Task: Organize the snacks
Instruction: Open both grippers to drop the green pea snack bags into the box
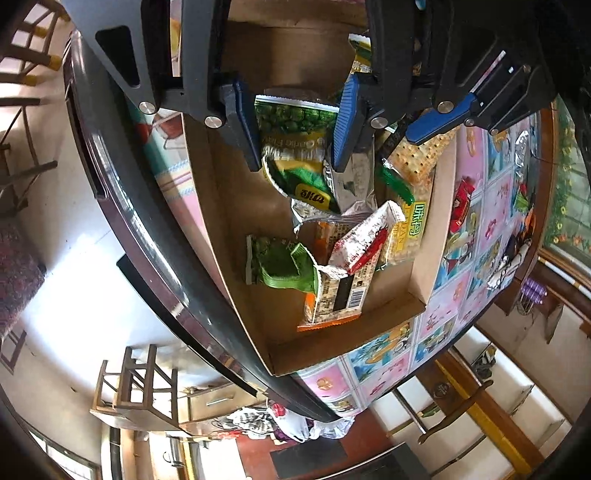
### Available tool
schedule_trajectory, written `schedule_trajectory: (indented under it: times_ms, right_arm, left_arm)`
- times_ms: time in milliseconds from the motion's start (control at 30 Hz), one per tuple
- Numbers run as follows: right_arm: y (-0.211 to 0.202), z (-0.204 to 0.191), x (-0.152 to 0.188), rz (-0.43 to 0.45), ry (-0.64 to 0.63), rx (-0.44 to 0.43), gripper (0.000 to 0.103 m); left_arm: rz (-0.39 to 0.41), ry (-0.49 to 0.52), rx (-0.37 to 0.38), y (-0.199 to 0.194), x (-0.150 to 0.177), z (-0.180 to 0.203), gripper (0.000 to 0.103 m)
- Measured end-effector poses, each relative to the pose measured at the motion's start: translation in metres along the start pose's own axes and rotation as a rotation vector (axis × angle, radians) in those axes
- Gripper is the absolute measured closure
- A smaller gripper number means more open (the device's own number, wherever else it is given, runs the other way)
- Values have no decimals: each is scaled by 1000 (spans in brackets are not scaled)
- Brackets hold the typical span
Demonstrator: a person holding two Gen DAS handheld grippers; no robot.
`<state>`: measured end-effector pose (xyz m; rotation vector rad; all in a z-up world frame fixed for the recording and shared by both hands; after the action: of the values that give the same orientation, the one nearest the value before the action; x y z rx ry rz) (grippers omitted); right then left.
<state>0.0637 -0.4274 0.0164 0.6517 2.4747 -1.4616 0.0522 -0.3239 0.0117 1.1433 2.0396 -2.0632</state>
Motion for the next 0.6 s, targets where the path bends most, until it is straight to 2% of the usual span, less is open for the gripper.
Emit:
schedule_trajectory:
  times_ms: [200,600]
  right_arm:
    - [-16,-6,4,45,-23,15,48]
    - [-35,-11,7,87,-16,-2,45]
  left_arm:
    - [29,19,-40,-11,2,-1,44]
    - [130,115,-136,-38,2,1,38]
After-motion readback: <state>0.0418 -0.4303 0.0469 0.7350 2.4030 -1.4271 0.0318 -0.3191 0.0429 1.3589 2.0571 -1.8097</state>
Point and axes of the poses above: each gripper's, at about its wrist camera, not at the fingertips, and y roughly the way its jaws point, z to its right, x to its underside, the point moved 4 cm from there along y, roughly the way its jaws point, and after that the axes turned 13 degrees about -x, right-handed, at the moved point
